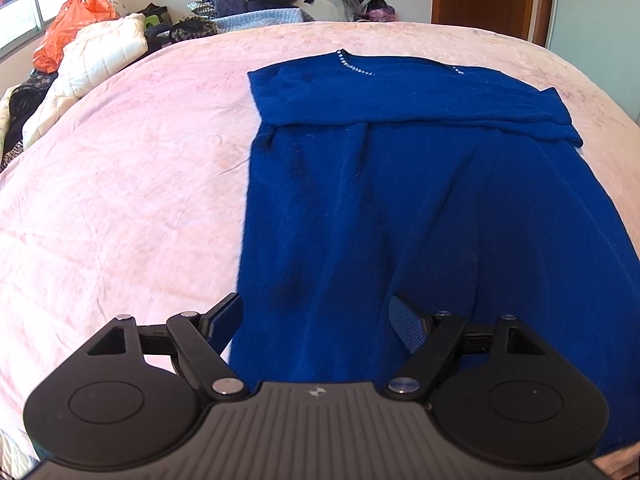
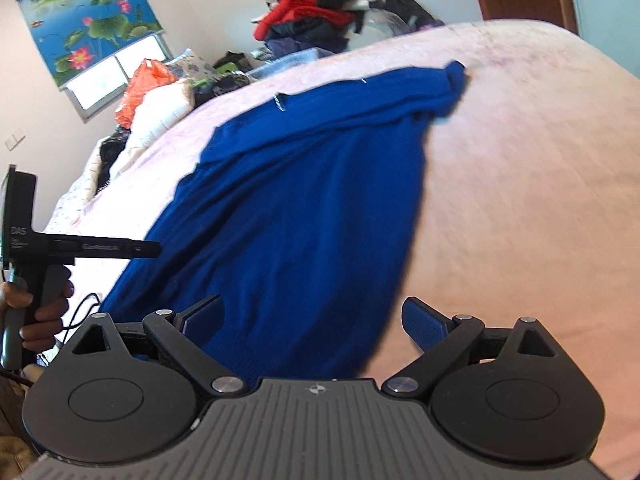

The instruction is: Fold small clothes

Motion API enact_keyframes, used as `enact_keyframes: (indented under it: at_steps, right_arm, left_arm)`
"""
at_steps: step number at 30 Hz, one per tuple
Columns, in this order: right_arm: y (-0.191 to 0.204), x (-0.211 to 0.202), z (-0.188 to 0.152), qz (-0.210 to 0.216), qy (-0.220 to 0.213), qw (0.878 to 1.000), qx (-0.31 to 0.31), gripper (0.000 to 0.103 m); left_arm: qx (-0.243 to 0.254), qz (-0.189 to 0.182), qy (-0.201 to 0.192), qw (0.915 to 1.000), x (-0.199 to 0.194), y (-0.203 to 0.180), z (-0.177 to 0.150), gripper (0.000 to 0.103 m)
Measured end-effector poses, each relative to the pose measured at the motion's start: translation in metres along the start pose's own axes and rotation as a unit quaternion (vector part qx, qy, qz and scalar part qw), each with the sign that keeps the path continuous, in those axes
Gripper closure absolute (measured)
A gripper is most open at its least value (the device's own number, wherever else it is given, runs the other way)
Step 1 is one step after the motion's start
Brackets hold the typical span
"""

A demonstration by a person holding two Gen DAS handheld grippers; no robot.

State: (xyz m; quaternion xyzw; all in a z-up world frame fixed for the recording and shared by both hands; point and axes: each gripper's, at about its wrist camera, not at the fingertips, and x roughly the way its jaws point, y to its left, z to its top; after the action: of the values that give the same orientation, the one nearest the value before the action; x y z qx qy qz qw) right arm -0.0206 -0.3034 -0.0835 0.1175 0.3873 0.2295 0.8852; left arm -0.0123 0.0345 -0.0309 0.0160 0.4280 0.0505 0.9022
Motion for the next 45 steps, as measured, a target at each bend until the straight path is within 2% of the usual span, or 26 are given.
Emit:
enact_keyframes:
  at_steps: [7, 11, 15, 20, 23, 29, 31, 33, 34, 35, 36, 37, 38, 40, 45]
  right_arm:
    - [-0.012, -0.007, -0.007, 0.023, 0.014, 0.999, 0.022, 0.014]
    - [-0.01, -0.006, -0.007, 0.031, 0.023, 0.999, 0.015, 0.017]
    - [-0.007, -0.001, -0.009, 0.05, 0.034, 0.998, 0.017, 0.018]
    - [0.004, 0.007, -0.01, 0.085, 0.05, 0.995, 0.012, 0.02]
    - [0.009, 0.011, -0.01, 0.098, 0.051, 0.994, 0.007, 0.02]
    - [0.018, 0.024, -0.007, 0.12, 0.053, 0.991, 0.009, 0.037]
    - [0.024, 0.029, -0.008, 0.124, 0.056, 0.991, -0.002, 0.046]
    - [0.028, 0.031, -0.008, 0.12, 0.058, 0.991, -0.012, 0.057]
    - [0.028, 0.032, -0.008, 0.118, 0.058, 0.991, -0.013, 0.062]
    - [0.027, 0.031, -0.008, 0.116, 0.059, 0.991, -0.013, 0.065]
    - [0.026, 0.031, -0.009, 0.112, 0.059, 0.992, -0.013, 0.073]
    - [0.026, 0.03, -0.01, 0.107, 0.057, 0.993, -0.013, 0.08]
    - [0.025, 0.028, -0.01, 0.102, 0.054, 0.993, -0.012, 0.083]
    - [0.023, 0.024, -0.01, 0.099, 0.043, 0.994, -0.009, 0.085]
    - [0.027, 0.01, 0.002, 0.095, 0.007, 0.995, -0.022, 0.086]
  left_arm:
    - [-0.013, -0.025, 0.02, 0.9994, -0.002, 0.034, -0.018, 0.023]
    - [-0.046, -0.058, 0.044, 0.9963, 0.001, 0.068, -0.027, 0.023]
    - [-0.071, -0.101, 0.047, 0.9912, -0.003, 0.091, -0.035, 0.023]
    - [-0.055, -0.133, 0.045, 0.9885, -0.009, 0.092, -0.045, 0.02]
    - [-0.043, -0.167, 0.045, 0.984, -0.014, 0.082, -0.05, 0.019]
    - [-0.025, -0.217, 0.05, 0.9746, -0.019, 0.057, -0.052, 0.02]
    - [-0.02, -0.221, 0.051, 0.9738, -0.019, 0.053, -0.052, 0.031]
    - [-0.016, -0.215, 0.051, 0.9752, -0.02, 0.052, -0.051, 0.054]
    - [-0.02, -0.213, 0.053, 0.9755, -0.02, 0.053, -0.051, 0.061]
    - [-0.03, -0.215, 0.057, 0.9745, -0.019, 0.055, -0.05, 0.074]
    - [-0.042, -0.226, 0.063, 0.9712, -0.017, 0.059, -0.049, 0.086]
    - [-0.053, -0.235, 0.067, 0.9683, -0.017, 0.06, -0.048, 0.088]
    - [-0.055, -0.231, 0.064, 0.9692, -0.018, 0.06, -0.047, 0.091]
    - [-0.041, -0.214, 0.05, 0.9748, -0.025, 0.054, -0.045, 0.092]
    - [-0.011, -0.199, 0.0, 0.9799, -0.045, 0.04, -0.029, 0.093]
